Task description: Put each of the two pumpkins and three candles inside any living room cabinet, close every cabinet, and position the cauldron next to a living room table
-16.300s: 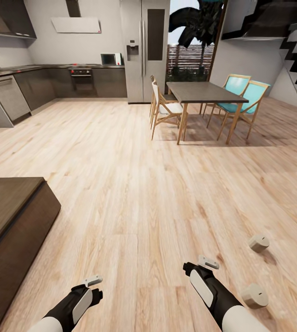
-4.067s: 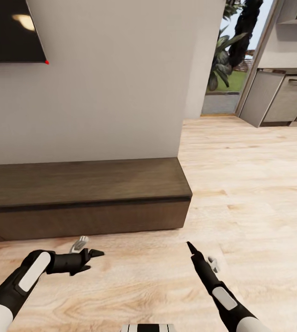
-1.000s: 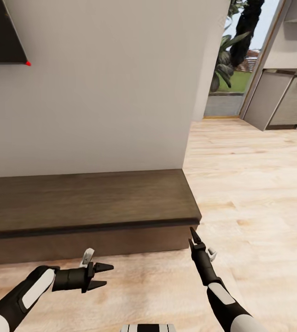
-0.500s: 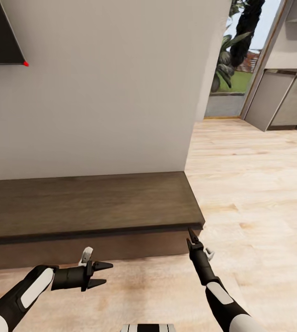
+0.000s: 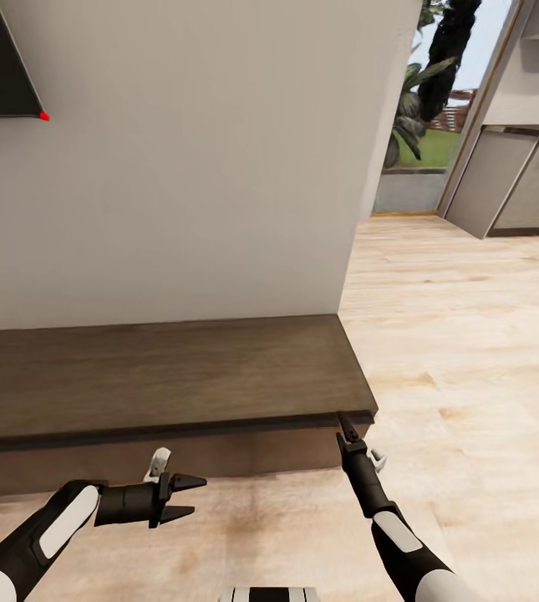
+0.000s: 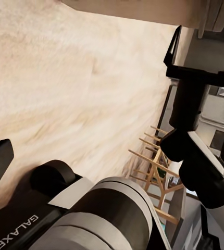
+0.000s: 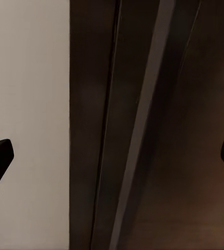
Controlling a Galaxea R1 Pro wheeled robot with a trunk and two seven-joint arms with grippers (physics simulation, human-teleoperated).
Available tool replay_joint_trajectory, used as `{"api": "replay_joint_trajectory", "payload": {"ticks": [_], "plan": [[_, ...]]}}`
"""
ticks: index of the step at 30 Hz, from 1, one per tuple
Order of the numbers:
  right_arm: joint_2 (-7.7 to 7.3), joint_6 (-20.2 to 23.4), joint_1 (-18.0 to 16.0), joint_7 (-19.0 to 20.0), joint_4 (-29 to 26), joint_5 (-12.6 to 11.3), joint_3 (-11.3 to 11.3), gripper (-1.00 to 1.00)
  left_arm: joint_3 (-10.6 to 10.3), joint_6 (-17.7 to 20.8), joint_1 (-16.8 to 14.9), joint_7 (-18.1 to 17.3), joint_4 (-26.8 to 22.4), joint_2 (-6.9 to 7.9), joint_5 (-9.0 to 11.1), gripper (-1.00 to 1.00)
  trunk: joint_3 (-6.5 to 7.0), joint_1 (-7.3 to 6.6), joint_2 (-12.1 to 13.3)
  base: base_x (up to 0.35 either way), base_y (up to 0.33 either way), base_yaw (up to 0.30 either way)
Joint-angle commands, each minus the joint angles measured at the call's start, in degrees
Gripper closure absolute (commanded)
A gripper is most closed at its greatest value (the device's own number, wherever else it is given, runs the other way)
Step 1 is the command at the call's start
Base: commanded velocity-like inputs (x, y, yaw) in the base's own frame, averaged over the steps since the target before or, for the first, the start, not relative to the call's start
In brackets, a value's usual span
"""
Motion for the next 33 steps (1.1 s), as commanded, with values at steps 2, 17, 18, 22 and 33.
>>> {"api": "replay_joint_trajectory", "payload": {"ticks": [2, 17, 18, 22, 33], "plan": [[0.02, -0.04, -0.04, 0.17, 0.09, -0.13, -0.03, -1.00, -0.22, 0.16, -0.05, -0.17, 0.02, -0.07, 0.10, -1.00, -0.04, 0.00, -0.02, 0.086, 0.000, 0.000], [0.02, -0.11, -0.04, 0.08, 0.38, -0.13, -0.07, -1.00, 0.24, 0.15, -0.05, -1.36, 0.08, 0.10, 0.17, -1.00, -0.40, 0.44, -0.82, 0.009, 0.000, 0.000], [0.02, -0.11, -0.04, 0.08, 0.39, -0.13, -0.08, -1.00, 0.24, 0.15, -0.05, -1.51, 0.09, 0.12, 0.17, -1.00, -0.40, 0.44, -0.82, 0.000, 0.000, 0.000], [0.02, -0.14, -0.04, 0.08, 0.42, -0.15, -0.09, -1.00, 0.25, 0.11, -0.05, -2.01, 0.10, 0.16, 0.17, -1.00, -0.40, 0.44, -0.82, 0.000, 0.000, 0.000], [0.02, -0.20, -0.04, -0.60, 0.45, -0.37, -0.12, -1.00, 0.08, 0.08, -0.05, -2.12, 0.03, 0.05, 0.17, -1.00, -0.40, 0.44, -0.82, 0.017, 0.000, 0.000]]}}
